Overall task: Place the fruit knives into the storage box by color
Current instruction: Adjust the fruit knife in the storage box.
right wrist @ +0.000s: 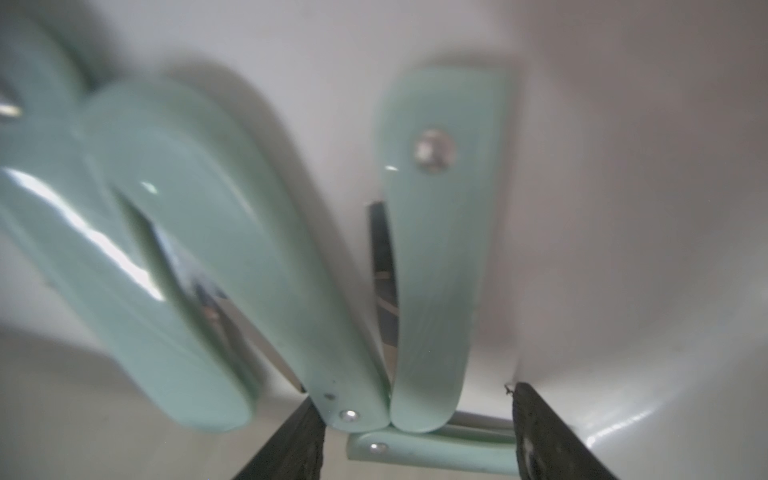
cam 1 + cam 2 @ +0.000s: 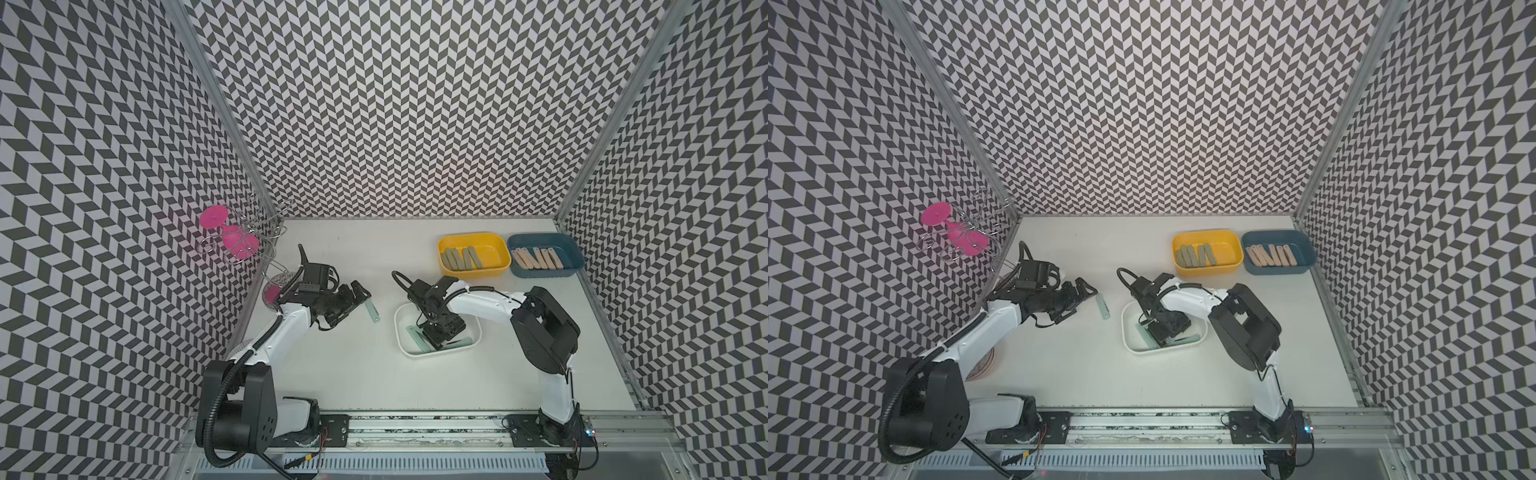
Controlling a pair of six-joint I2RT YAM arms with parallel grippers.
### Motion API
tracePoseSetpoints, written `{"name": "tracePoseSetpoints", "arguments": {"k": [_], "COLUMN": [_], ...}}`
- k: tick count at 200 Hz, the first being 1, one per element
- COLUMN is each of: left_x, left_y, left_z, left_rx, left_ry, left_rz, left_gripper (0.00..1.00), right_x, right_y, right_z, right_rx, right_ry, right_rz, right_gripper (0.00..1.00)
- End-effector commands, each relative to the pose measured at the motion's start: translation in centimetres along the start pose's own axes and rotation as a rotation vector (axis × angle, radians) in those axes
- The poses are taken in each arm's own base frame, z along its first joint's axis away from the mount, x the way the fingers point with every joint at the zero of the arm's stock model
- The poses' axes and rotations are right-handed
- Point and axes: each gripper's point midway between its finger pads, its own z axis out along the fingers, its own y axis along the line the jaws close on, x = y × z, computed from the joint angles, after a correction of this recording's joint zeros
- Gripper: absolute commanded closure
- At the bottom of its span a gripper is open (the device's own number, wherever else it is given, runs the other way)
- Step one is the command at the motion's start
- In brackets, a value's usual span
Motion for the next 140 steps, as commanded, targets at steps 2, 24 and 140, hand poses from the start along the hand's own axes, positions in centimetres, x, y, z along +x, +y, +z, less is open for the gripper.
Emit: {"name": "tracePoseSetpoints", "arguments": {"k": [2,24,140], "left_x": [-1.0,-1.0,-0.5], "left_y": [-0.3,-0.1,0.5], "left_z": [-0.2,0.0,-0.5], "left_rx": [-0.003,-0.008,0.0], "left_ry": [-0.019,-0.013,-0.024], "left_rz": [0.014,0.012,0.013], "left_gripper": [0.0,0.0,0.0], "right_x": [0.4,-0.2,-8.6], "right_y": [-3.6,-5.2,-5.3], "right_z": [1.2,1.1,-6.7], "right_rx": [0.202,0.273,-0.148], "right_ry": [0.027,0.009,-0.325], "right_rz": [0.051,0.1,0.347], "right_gripper": [0.32,0.32,0.33]}}
